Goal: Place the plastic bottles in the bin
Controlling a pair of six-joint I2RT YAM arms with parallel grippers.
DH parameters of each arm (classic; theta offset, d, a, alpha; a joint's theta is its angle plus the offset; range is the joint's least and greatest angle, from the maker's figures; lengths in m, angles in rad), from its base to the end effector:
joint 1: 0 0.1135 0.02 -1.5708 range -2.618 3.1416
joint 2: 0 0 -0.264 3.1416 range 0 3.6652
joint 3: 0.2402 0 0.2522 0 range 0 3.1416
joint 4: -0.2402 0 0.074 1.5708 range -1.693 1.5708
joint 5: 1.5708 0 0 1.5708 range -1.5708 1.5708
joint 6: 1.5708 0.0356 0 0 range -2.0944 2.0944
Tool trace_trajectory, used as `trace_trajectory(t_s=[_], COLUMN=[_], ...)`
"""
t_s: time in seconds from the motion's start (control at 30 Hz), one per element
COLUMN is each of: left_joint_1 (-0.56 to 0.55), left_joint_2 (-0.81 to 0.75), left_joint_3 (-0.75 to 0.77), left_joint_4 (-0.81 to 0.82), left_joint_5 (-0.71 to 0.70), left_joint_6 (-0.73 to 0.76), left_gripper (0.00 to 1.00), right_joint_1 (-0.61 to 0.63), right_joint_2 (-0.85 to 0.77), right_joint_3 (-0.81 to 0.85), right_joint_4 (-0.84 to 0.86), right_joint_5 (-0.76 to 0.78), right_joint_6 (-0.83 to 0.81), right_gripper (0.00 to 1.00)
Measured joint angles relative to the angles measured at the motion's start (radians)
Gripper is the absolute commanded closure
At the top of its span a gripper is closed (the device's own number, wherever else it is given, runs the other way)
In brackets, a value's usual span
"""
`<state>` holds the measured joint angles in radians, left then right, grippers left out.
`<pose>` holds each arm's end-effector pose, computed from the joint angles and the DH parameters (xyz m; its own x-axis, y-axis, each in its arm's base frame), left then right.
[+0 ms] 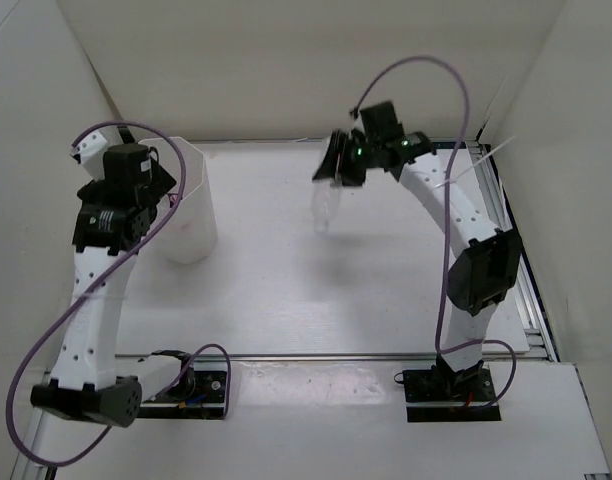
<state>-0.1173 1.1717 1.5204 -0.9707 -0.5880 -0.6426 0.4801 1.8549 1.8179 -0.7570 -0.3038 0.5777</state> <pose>0.2122 -0.0051 0.4365 -0.2533 -0.4722 -0.8443 -0.6272 0.7446 -0.2283 0.3647 0.2019 0.3408 -0.8721 0.1334 -0.4707 -0.1796 0.8077 0.5615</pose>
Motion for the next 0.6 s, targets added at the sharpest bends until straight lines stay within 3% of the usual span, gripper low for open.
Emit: trace_trajectory(t_s=[0.1,0.17,0.4,0.6], left_joint_1=[0.000,0.000,0.000,0.000], left_joint_2=[-0.111,-0.184,-0.306,-0.306], left_joint_3=[0.000,0.002,0.061,0.058], left_joint_4=[-0.050,-0.080,-0.244,-0.340], left_joint_5=[-0.024,-0.039,-0.060,-0.032], left_joint_6=[-0.010,-0.021,-0.064,-0.063], left_gripper=[0.00,0.00,0.00,0.00], right_joint_1=[0.008,0.026,0.209,0.372], right_joint_2=[0.056,0.087,0.304,0.416], right_joint_3=[0.317,0.434,0.603,0.575], right_joint_4=[0.097,0.239,0.502,0.608], right_joint_5=[-0.077,-0.116,-0.121,-0.021], right_joint_6=[0.066,0.118,0.150,0.091], right_gripper=[0.74,0.74,0.75,0.77])
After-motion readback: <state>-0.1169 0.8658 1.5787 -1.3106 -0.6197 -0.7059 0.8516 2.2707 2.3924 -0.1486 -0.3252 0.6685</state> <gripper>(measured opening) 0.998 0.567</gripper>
